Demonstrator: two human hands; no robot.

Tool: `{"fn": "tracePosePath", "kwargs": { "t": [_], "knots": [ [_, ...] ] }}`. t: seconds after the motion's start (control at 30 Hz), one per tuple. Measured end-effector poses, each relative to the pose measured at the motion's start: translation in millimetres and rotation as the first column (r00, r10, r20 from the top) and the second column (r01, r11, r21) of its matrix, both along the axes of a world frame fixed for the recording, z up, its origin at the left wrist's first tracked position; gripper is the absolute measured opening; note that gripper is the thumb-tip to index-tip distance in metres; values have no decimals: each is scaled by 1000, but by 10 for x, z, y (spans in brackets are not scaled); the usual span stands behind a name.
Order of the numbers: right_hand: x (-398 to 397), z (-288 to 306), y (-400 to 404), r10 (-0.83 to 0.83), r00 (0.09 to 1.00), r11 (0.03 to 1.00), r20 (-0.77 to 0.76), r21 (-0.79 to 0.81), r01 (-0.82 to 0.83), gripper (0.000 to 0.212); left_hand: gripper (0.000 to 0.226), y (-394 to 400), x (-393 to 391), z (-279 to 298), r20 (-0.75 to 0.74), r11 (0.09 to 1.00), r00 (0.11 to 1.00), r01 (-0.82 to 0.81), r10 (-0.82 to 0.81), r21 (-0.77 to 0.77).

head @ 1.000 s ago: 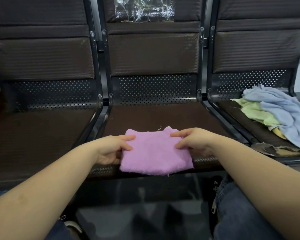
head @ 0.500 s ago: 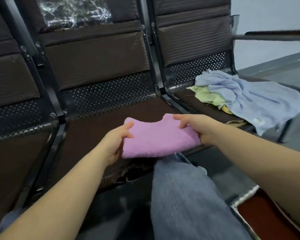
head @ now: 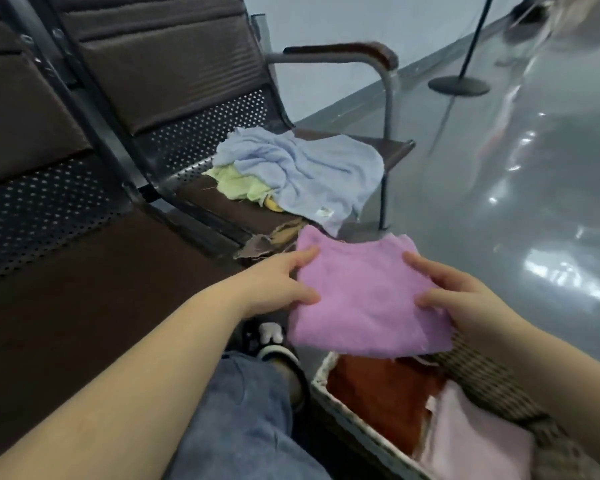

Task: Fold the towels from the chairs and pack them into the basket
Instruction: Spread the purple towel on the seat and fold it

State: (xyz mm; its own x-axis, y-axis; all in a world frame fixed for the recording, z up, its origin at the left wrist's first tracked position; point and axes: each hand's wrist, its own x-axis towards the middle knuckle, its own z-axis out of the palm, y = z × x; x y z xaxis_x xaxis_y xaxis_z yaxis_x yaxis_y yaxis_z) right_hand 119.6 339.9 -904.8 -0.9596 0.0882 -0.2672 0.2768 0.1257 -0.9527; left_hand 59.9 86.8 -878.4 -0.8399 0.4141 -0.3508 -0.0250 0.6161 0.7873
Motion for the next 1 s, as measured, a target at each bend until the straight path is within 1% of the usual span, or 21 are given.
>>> {"fn": "tracePosePath", "kwargs": {
  "t": [0.1,0.2,0.3,0.4,0.57,0.7,0.77,0.83,0.9,1.0],
  "knots": [
    [269,22,396,-54,998,998,26,45,52,59,81,475,4,-39,-7,989,990,140,-141,-53],
    [514,26,667,-100,994,992,49,79,96,62,82,818,36,-120,3,967,971,238,-239,-86],
    [724,-82,872,-159,984,985,75,86,153,62,83,1062,91,-270,32,946,952,307,-305,-106],
    [918,-317,980,-178,978,980,108,105,166,64,86,1250,172,-491,68,920,929,371,-365,-124],
    [1157,-798,1091,-137,980,980,145,162,114,67,87,1549,286,-867,111,845,864,503,-491,-182],
    [1292,-1053,1181,-133,972,953,194,296,71,69,88,1806,400,-1184,172,801,818,573,-548,-174],
    [1375,-1216,1249,-142,954,922,266,387,30,72,89,1934,486,-1340,227,793,800,591,-555,-146],
    [1432,-1347,1279,-171,915,883,366,470,-23,75,90,2059,560,-1469,276,791,785,601,-555,-119],
    [1473,-1441,1279,-185,884,867,430,495,-59,76,89,2207,608,-1585,299,776,768,619,-566,-122],
    [1487,-1524,1264,-192,859,840,475,532,-107,74,86,2421,675,-1736,288,750,757,642,-587,-159]
  ]
}}
